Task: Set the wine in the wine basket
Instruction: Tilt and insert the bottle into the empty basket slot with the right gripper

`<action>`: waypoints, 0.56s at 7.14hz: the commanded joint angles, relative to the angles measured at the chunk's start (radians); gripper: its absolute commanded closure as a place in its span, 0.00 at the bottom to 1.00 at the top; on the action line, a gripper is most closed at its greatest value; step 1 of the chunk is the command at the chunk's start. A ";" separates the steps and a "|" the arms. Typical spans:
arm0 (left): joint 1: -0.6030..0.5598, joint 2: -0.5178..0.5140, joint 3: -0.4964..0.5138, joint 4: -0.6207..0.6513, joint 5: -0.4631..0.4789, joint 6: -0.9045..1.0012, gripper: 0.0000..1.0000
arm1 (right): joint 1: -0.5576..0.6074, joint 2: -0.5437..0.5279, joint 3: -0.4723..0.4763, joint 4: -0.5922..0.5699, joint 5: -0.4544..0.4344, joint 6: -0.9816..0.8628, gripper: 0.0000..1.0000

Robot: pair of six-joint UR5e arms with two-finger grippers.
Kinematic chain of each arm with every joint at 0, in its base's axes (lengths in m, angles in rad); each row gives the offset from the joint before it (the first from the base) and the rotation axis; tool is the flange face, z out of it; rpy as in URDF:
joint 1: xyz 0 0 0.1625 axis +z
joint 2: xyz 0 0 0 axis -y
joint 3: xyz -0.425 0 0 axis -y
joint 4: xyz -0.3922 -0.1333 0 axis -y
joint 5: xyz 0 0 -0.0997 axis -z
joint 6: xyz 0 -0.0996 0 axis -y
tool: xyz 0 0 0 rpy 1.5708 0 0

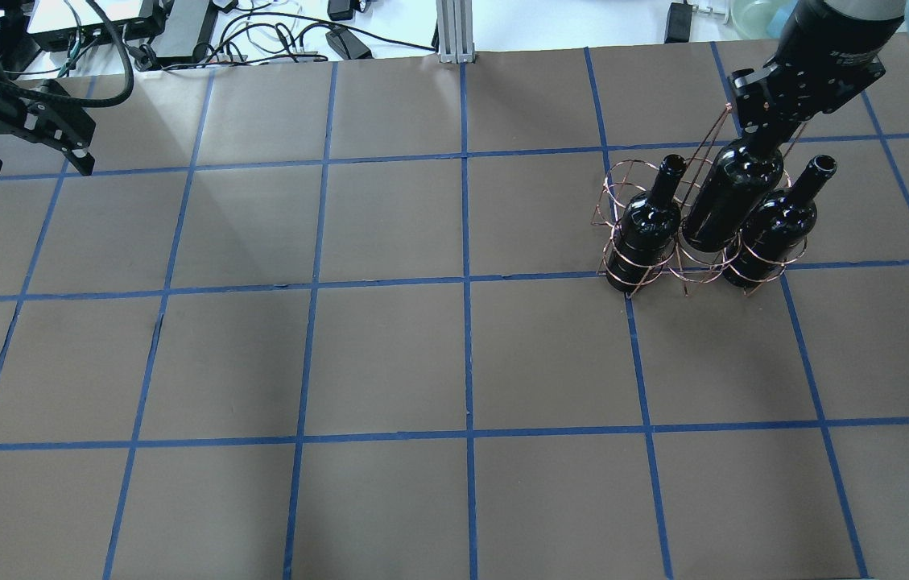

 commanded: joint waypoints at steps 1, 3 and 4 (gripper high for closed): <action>-0.033 -0.002 0.000 -0.001 -0.005 -0.006 0.00 | -0.002 0.006 0.016 -0.001 -0.005 -0.003 1.00; -0.073 -0.005 0.000 0.002 -0.005 -0.006 0.00 | -0.002 0.035 0.022 -0.037 -0.001 -0.002 1.00; -0.073 -0.003 0.002 0.001 -0.007 -0.006 0.00 | -0.002 0.049 0.023 -0.044 -0.004 -0.002 1.00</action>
